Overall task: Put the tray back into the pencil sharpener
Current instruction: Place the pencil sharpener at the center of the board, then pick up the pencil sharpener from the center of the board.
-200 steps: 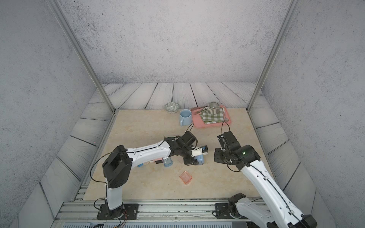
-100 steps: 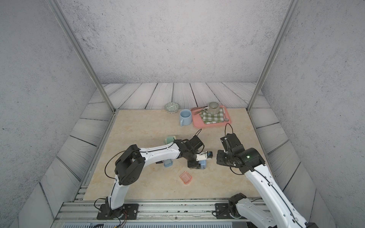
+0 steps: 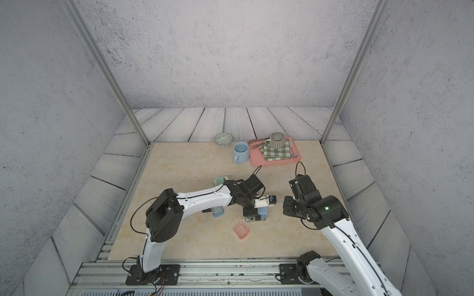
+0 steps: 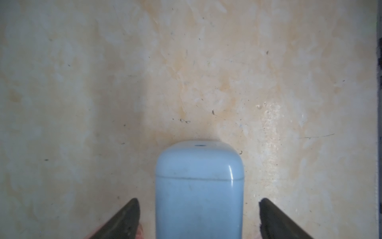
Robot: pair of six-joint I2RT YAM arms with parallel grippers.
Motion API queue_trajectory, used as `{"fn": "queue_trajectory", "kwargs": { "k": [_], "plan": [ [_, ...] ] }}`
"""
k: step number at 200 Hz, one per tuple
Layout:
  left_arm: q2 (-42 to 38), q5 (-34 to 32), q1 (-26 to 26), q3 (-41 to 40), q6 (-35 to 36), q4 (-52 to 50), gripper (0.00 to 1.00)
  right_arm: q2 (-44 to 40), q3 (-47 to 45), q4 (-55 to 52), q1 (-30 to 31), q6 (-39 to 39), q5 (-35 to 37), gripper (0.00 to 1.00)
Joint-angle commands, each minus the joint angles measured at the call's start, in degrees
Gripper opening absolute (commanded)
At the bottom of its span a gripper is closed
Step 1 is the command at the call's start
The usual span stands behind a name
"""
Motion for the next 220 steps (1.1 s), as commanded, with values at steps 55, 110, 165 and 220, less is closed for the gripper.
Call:
{"fn": "queue_trajectory", "kwargs": {
  "k": [55,110,165,220],
  "plan": [
    [-24.8,-5.8,0.1,-12.1,-8.8,2.5,0.99,-0.1,-2.1,3.2,-0.2,-2.3,-3.8,0.29],
    [-43.9,-17.5,11.4,-25.1,-19.2,-5.7,0.99,1.0,-3.2,5.2,-0.2,-2.8,-4.7,0.3],
    [-44.0,-18.2,27.8,-28.7,-18.5,-19.8,0.99,2.2,-3.7,6.7,-0.2,-2.3,-5.1,0.31],
    [-32.5,-17.5,34.5,-27.4,-14.9,-22.3,0.99,2.0,-3.9,6.0,-0.3,-1.9,-5.1,0.31]
  ]
}}
